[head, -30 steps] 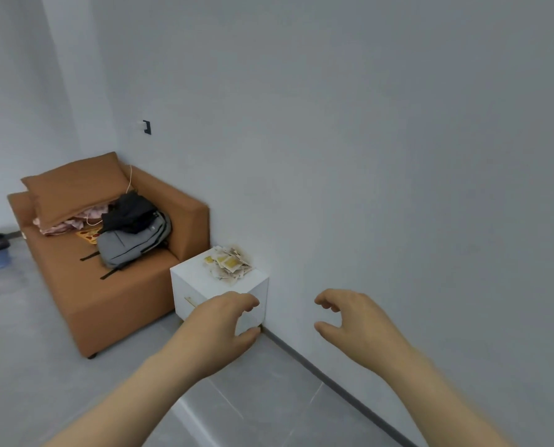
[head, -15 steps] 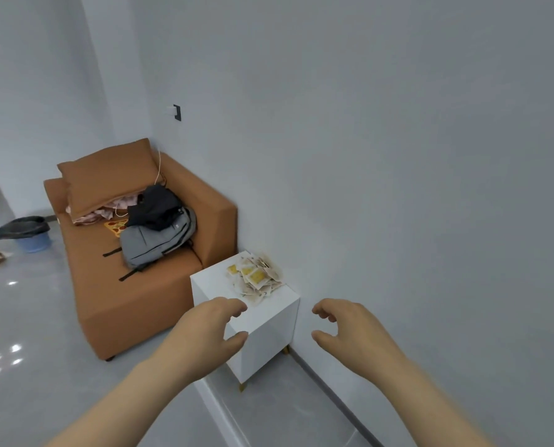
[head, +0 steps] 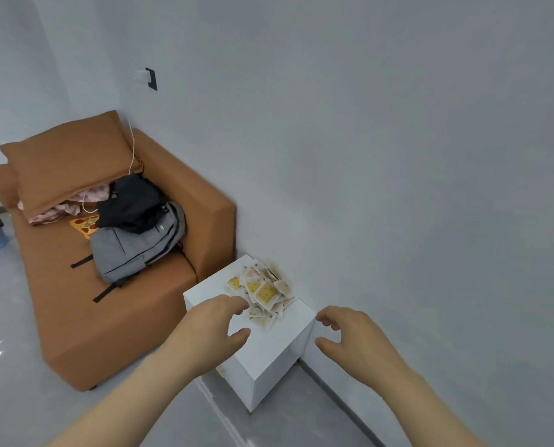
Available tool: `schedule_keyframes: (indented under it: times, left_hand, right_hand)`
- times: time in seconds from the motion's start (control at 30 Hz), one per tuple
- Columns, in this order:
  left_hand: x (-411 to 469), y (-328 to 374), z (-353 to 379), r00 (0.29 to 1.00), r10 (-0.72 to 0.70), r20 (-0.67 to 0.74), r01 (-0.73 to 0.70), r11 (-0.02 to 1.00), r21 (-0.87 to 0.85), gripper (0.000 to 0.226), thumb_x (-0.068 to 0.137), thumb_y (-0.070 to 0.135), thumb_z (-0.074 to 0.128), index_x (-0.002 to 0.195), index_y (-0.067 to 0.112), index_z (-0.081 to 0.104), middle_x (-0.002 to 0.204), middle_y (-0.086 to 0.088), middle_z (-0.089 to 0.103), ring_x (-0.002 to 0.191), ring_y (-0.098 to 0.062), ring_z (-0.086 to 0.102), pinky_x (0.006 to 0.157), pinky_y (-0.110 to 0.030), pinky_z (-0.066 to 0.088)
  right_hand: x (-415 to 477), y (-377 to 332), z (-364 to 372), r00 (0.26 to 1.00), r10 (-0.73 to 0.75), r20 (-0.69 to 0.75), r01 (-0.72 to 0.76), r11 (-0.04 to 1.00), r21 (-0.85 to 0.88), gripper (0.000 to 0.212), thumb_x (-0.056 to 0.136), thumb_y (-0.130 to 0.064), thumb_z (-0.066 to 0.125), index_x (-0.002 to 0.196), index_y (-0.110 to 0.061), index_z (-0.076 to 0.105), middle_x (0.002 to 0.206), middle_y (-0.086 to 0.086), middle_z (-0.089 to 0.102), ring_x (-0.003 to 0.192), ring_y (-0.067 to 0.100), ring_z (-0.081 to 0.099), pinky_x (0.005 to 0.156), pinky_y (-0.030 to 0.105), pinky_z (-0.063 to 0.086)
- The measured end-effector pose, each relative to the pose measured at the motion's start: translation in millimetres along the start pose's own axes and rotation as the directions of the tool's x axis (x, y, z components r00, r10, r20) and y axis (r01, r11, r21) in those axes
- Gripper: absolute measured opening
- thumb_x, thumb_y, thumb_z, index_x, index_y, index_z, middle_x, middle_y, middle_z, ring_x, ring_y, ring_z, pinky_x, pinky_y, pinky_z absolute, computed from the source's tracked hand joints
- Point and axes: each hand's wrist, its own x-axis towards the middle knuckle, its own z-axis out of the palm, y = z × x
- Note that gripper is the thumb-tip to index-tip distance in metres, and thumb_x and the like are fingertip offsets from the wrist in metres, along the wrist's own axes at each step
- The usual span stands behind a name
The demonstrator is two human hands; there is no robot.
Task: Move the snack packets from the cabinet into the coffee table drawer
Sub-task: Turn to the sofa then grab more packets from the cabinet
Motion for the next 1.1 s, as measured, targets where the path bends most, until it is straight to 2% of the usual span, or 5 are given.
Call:
schedule_keyframes:
  times: [0.3, 0.47, 0.67, 0.97, 1.1]
  left_hand:
    - [146.9, -43.7, -5.0, 0.999, -0.052, 0.016, 0.052, 0.999, 0.002, 0.042, 0.090, 0.038, 0.055, 0.130, 0.028, 0.050, 0.127, 0.015, 0.055, 0.114, -0.002, 0.052, 0.088, -0.019, 0.044]
    - [211.8, -61.6, 1.0, 0.995, -0.085, 0.043, 0.085, 0.996, 0.009, 0.039, 0.091, 0.037, 0.055, 0.129, 0.028, 0.051, 0.125, 0.015, 0.055, 0.113, -0.002, 0.052, 0.085, -0.013, 0.039]
    - [272.6, -97.8, 14.0, 0.982, -0.140, 0.130, 0.143, 0.989, -0.019, 0.039, 0.090, 0.038, 0.056, 0.127, 0.028, 0.052, 0.125, 0.014, 0.056, 0.112, -0.004, 0.054, 0.087, -0.019, 0.045]
    - [373.1, -177.6, 35.8, 0.952, -0.061, 0.300, 0.069, 0.998, -0.015, 0.041, 0.091, 0.038, 0.054, 0.129, 0.025, 0.050, 0.122, 0.009, 0.057, 0.110, -0.008, 0.055, 0.087, -0.019, 0.043]
    - [407.9, -220.5, 56.2, 0.922, -0.044, 0.384, 0.054, 0.998, -0.017, 0.040, 0.091, 0.038, 0.054, 0.129, 0.025, 0.051, 0.122, 0.008, 0.057, 0.109, -0.010, 0.056, 0.088, -0.021, 0.044]
  right_hand:
    - [156.4, 29.1, -1.2, 0.998, 0.028, 0.053, -0.030, 0.999, 0.029, 0.040, 0.087, -0.033, 0.058, 0.126, -0.029, 0.053, 0.119, -0.012, 0.058, 0.110, 0.006, 0.053, 0.091, 0.021, 0.044]
    - [226.9, 45.0, 0.3, 0.995, 0.027, 0.095, -0.032, 0.998, 0.045, 0.040, 0.087, -0.034, 0.058, 0.127, -0.028, 0.052, 0.119, -0.011, 0.058, 0.110, 0.006, 0.052, 0.089, 0.019, 0.043]
    - [287.9, 56.8, 15.1, 0.978, 0.101, 0.183, -0.113, 0.992, 0.058, 0.041, 0.087, -0.033, 0.058, 0.127, -0.028, 0.051, 0.121, -0.010, 0.057, 0.111, 0.007, 0.052, 0.089, 0.020, 0.042]
    - [372.1, 47.7, 62.7, 0.930, 0.278, 0.239, -0.299, 0.953, 0.053, 0.044, 0.088, -0.036, 0.058, 0.130, -0.028, 0.047, 0.125, -0.009, 0.055, 0.114, 0.008, 0.051, 0.087, 0.018, 0.039]
    - [403.5, 43.7, 95.9, 0.892, 0.370, 0.258, -0.396, 0.916, 0.056, 0.046, 0.089, -0.033, 0.057, 0.133, -0.027, 0.044, 0.130, -0.006, 0.052, 0.119, 0.010, 0.049, 0.092, 0.020, 0.038]
